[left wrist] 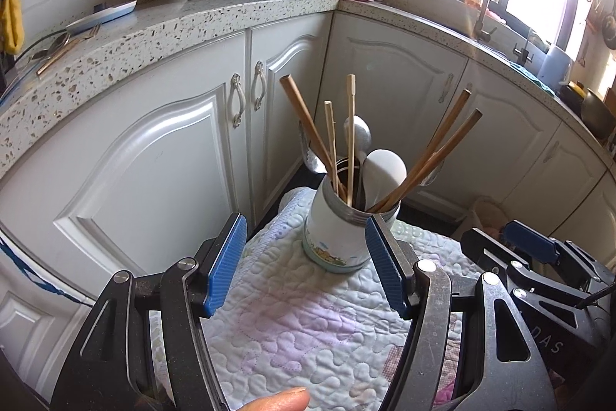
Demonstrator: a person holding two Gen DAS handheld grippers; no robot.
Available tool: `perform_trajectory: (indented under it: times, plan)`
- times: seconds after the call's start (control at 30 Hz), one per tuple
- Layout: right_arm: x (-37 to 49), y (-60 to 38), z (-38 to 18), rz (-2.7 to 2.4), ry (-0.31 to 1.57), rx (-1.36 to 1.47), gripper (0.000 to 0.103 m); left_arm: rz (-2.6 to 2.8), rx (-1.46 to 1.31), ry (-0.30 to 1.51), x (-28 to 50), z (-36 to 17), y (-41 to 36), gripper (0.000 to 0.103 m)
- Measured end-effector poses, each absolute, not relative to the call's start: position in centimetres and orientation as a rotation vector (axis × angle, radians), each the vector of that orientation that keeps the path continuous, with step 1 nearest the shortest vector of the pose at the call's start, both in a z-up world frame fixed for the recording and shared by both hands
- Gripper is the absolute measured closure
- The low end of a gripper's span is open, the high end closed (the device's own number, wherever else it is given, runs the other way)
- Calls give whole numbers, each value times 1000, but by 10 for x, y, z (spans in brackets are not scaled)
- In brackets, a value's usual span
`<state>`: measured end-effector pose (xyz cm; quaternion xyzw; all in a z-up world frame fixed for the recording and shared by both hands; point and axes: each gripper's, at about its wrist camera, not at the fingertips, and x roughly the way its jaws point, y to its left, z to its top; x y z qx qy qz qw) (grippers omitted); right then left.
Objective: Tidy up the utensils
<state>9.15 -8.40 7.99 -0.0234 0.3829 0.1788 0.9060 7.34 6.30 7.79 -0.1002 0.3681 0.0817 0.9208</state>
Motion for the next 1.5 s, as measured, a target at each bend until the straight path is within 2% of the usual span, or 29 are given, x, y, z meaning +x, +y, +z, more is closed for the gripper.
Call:
perform_trajectory:
  times: [0.4,1.5]
  plan:
    - [94,-82,80,366,804,-53,36,182,-205,770,73,72,64,39]
    - [93,-70,66,374,843,-65,35,198,-188,805,74,60,64,39]
